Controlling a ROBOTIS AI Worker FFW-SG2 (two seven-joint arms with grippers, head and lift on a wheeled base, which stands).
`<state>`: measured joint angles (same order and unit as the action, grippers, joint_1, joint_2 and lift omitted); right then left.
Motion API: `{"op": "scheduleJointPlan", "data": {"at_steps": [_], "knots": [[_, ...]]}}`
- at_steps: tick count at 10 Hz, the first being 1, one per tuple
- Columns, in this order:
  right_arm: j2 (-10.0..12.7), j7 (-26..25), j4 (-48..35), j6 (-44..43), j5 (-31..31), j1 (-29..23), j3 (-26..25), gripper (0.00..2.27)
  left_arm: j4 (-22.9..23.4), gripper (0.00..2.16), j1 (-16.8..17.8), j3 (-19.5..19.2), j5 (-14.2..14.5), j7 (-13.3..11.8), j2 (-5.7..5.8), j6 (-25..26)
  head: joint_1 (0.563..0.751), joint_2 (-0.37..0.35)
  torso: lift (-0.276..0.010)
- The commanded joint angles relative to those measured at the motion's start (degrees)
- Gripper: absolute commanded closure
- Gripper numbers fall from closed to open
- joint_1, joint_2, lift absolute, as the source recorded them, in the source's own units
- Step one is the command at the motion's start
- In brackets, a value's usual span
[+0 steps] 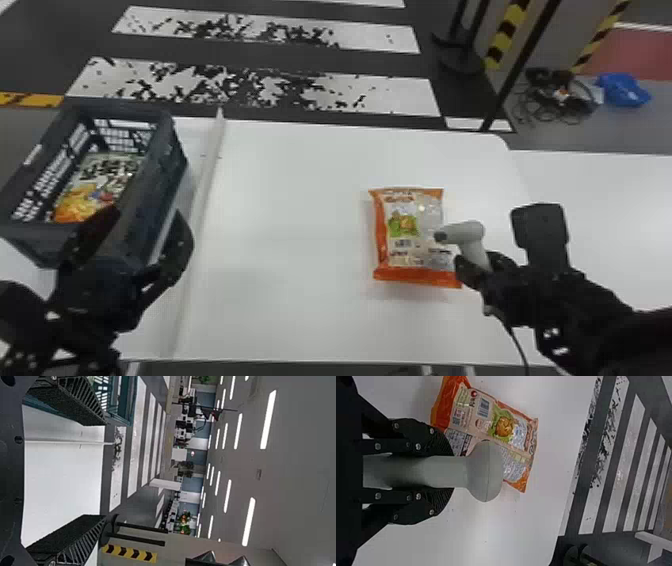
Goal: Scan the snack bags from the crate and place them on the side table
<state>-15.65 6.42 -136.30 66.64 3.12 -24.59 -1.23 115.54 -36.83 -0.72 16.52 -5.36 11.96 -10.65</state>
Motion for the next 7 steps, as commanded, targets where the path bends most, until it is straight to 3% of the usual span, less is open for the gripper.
{"op": "scheduleJointPlan", "data": {"at_steps": [1,4,7], "knots": [[0.9,-0.1,-2.1,2.4,-2.2,0.2,4.2,2.25,0.0,0.03,0.2,0.5,0.0,0.2,-0.19,0.1,0.695,-0.044,-0.081],[2.3,-0.3,-1.5,3.6,-5.8,2.1,10.7,2.25,-0.2,0.03,0.2,0.6,0.0,0.2,-0.1,0.1,0.695,0.028,-0.081],[2.6,-1.5,2.6,3.5,-6.5,4.6,13.0,2.25,-0.3,0.04,0.3,0.6,0.0,0.1,-0.01,0.2,0.695,0.068,-0.081]]}}
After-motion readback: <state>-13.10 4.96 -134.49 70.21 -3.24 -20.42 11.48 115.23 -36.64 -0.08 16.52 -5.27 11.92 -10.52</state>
